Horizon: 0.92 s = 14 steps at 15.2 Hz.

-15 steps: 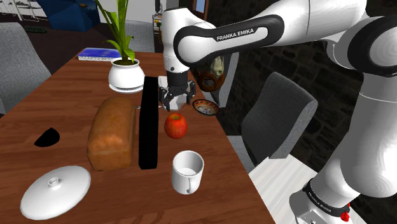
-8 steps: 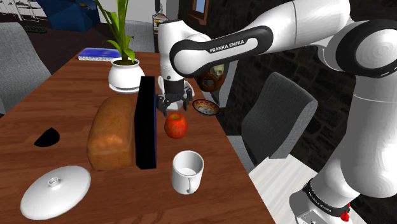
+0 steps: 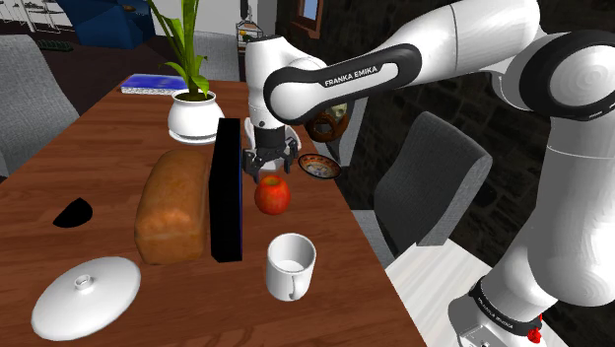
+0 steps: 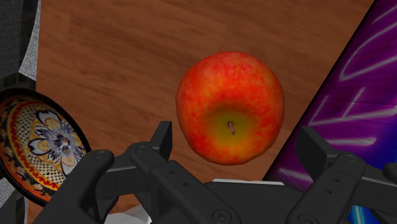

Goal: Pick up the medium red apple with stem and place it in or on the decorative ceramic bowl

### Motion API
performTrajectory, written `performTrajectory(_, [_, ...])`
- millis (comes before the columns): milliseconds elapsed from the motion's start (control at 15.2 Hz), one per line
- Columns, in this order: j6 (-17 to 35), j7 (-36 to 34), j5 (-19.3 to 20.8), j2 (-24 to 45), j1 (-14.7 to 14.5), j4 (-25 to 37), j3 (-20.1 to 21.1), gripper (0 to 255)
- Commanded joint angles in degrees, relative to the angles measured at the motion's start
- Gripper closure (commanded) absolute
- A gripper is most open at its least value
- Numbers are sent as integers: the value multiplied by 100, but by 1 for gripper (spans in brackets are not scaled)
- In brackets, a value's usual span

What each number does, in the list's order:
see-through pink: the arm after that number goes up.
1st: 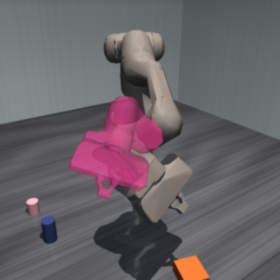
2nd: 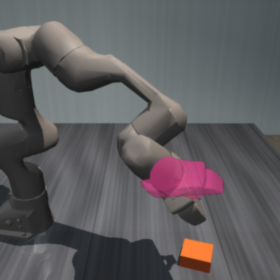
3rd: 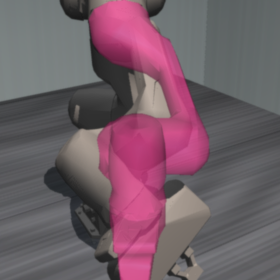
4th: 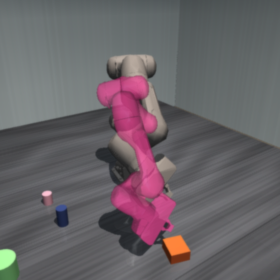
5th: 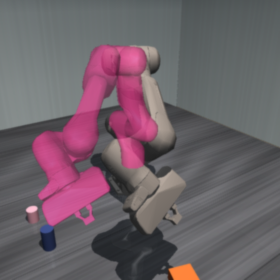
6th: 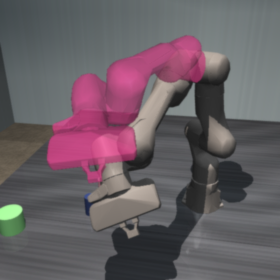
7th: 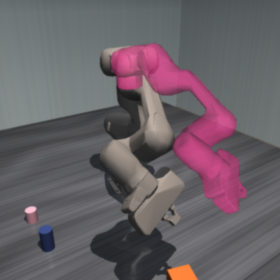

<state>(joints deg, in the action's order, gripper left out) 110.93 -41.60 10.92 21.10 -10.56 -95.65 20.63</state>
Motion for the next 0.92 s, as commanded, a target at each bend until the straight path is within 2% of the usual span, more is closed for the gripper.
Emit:
performTrajectory(0, [2,0,-1,4,-2,-4,2,0])
performTrajectory(66, [2,1,-1,2,-1,-5,2,255])
performTrajectory(660, [2,0,-1,4,-2,-4,2,255])
performTrajectory(858, [-199,30,-36,-65,0,135,16,255])
